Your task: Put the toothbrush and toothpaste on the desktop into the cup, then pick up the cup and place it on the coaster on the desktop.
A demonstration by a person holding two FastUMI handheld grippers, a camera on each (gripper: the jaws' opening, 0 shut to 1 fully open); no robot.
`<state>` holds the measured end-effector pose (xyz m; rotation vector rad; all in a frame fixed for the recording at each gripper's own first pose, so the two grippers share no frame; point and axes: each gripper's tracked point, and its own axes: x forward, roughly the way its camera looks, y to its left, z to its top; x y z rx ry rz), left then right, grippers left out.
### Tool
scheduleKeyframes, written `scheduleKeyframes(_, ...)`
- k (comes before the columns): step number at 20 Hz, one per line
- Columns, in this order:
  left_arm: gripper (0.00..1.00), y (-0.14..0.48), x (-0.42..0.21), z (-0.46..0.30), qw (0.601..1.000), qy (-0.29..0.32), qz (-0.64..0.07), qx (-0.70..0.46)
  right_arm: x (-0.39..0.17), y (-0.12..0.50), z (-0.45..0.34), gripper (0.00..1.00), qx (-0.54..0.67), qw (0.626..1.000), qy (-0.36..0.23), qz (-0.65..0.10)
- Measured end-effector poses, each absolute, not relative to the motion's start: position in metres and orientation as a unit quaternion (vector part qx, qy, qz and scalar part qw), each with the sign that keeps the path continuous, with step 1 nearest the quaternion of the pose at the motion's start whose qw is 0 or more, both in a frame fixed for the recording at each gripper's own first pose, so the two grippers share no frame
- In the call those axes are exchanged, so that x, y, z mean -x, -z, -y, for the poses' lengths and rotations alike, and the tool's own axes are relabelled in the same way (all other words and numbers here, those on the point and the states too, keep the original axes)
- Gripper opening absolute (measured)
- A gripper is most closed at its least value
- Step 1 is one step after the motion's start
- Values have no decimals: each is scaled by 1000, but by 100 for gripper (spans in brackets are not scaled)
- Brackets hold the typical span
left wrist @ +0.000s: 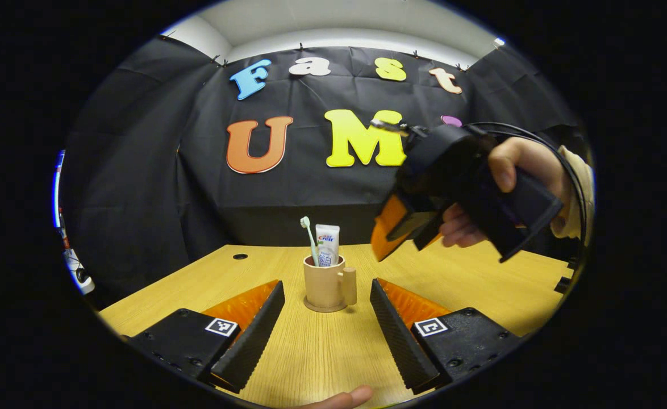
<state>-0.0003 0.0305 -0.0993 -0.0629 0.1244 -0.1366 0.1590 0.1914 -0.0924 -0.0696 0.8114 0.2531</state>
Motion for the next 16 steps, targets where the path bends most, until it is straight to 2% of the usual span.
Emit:
scheduleKeyframes(7, 97, 65, 10, -15, 997, 36, -58, 22, -83, 24, -65, 96, 58, 972, -60, -218)
scheduleKeyframes(12, 97, 48, 30, -5, 997, 24, -61, 35, -13, -1, -25, 99, 48, 990, -35, -129)
scheduleKeyframes(16, 96, 24, 40, -1, 999, 19, -44, 20, 15, -26, -5, 98, 33, 997, -12, -72)
